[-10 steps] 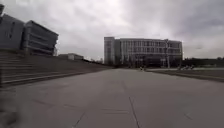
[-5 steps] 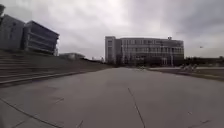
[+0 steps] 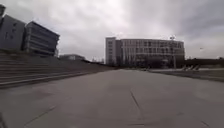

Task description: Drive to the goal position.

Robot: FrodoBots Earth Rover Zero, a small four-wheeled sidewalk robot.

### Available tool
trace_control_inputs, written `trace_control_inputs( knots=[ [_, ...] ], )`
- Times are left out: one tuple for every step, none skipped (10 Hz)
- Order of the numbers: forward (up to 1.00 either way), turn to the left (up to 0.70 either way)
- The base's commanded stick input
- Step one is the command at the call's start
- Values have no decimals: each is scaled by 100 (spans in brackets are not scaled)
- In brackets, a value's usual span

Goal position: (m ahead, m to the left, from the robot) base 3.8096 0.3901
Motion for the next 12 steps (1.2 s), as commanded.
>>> trace_control_inputs(
  knots=[
    [100, 4],
    [100, 4],
    [100, 4],
    [100, 4],
    [100, 4],
    [100, 4],
    [100, 4],
    [100, 4],
    [100, 4],
    [100, 4],
    [100, 4],
    [100, 4]
  ],
)
